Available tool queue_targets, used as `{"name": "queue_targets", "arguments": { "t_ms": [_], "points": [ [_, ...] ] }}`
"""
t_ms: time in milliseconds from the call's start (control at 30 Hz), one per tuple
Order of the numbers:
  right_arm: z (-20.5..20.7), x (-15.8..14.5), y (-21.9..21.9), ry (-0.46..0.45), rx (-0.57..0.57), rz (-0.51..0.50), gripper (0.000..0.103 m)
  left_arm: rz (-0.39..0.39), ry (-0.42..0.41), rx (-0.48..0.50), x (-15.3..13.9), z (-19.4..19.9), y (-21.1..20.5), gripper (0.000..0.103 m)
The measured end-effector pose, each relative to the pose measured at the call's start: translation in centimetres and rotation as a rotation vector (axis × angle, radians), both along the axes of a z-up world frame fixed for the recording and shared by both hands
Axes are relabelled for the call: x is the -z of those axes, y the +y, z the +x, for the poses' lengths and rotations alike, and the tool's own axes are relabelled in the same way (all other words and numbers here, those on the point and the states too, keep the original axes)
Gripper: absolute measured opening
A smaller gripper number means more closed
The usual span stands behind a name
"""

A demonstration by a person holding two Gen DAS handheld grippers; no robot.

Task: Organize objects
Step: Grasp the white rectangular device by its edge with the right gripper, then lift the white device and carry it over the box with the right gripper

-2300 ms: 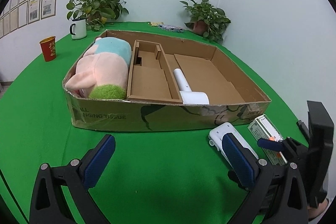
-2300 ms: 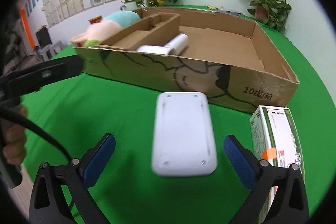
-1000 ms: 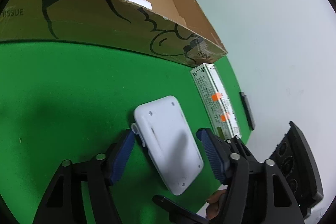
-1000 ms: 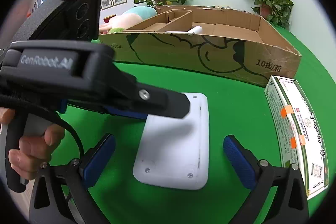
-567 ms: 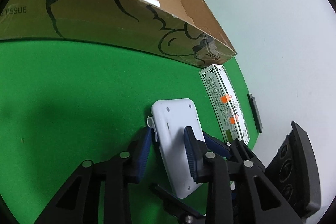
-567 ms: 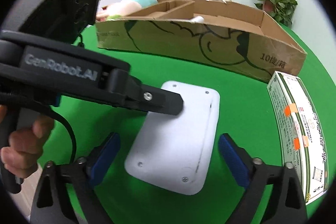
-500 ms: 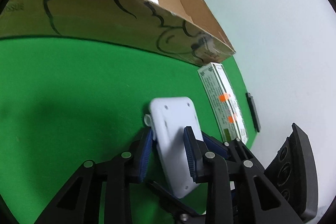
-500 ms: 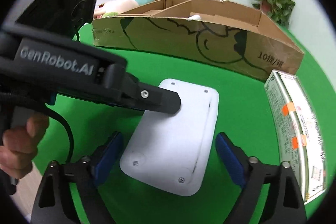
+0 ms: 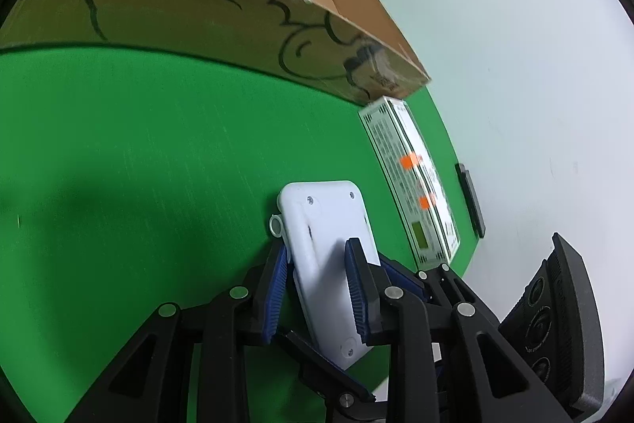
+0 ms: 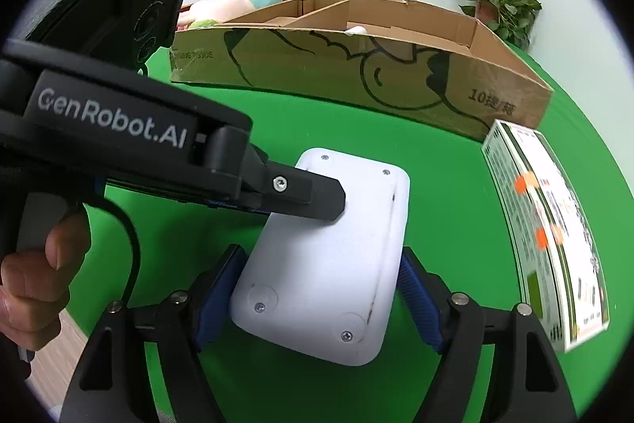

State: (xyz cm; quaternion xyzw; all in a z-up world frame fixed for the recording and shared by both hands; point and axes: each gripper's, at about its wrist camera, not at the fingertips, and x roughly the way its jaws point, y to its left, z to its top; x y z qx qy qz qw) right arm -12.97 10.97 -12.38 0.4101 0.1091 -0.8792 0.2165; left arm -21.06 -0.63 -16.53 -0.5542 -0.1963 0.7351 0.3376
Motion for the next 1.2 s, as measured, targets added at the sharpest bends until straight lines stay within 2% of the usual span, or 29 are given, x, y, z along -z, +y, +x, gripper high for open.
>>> {"name": "queue_targets", "arguments": {
  "t_ms": [167, 300, 467, 900, 1200],
  "points": [
    [1.4, -0.1, 0.6, -0.004, 0.032, -0.012, 0.075, 0.017, -0.01, 0.009, -0.1, 2.3, -0.3, 0.026],
    [1.6, -0.5, 1.3, 0.01, 0.078, -0.023, 0.067, 0.038, -0.031, 0.002, -0.2, 3.5, -0.3, 0.026],
    [1.5, -0.7, 0.9, 0.028, 0.057, 0.002, 0.066, 0.039, -0.02, 0.001, -1.1, 4.1, -2.1, 0.024],
    [0.9, -2.5, 0.5, 0.082, 0.073, -0.028, 0.065, 0.019, 0.064, -0.017, -5.2, 4.5, -3.1, 0.022],
    [-2.4, -5.2, 0.2, 0.166, 0.105, -0.088, 0.065, -0.005, 0.164, -0.032, -9.7, 1.2, -2.7, 0.022]
  ]
}}
